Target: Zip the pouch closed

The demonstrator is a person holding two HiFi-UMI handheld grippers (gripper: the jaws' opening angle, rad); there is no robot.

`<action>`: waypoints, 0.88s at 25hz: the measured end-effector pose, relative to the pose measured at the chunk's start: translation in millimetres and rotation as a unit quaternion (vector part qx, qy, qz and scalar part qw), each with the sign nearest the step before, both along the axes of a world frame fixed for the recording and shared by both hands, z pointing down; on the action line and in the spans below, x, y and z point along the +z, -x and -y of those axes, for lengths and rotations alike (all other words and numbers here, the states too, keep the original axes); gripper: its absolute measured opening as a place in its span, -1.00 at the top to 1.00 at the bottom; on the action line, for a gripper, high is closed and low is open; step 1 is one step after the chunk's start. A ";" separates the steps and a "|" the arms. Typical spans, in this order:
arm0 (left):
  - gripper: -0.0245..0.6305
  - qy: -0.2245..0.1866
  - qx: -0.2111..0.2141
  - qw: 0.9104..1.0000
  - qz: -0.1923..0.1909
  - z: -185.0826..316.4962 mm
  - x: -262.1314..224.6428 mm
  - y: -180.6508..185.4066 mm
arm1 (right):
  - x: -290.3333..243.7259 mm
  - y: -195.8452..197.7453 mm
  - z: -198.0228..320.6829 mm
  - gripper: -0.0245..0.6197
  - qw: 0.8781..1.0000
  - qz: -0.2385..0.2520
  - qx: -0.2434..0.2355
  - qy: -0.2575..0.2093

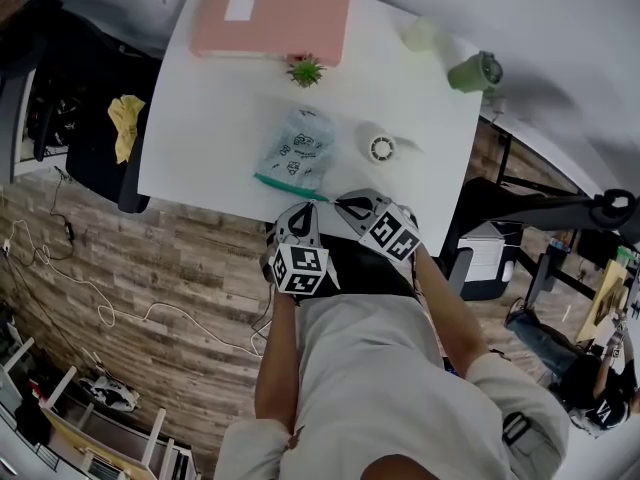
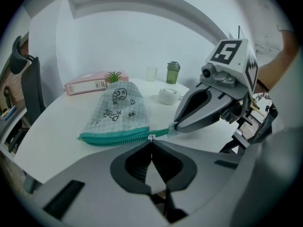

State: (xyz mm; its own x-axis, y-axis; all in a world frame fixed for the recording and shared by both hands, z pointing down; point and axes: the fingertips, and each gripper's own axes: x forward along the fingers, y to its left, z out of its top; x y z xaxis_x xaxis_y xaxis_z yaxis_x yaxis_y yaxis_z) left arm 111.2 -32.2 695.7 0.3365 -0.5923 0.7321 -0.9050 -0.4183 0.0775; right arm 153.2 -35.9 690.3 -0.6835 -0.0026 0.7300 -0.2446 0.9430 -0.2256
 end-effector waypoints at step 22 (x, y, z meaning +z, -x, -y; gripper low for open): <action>0.93 -0.004 0.011 1.000 0.006 7.4 -6.8 22.4 | -4.3 0.5 5.3 0.91 0.999 0.000 0.044 -0.006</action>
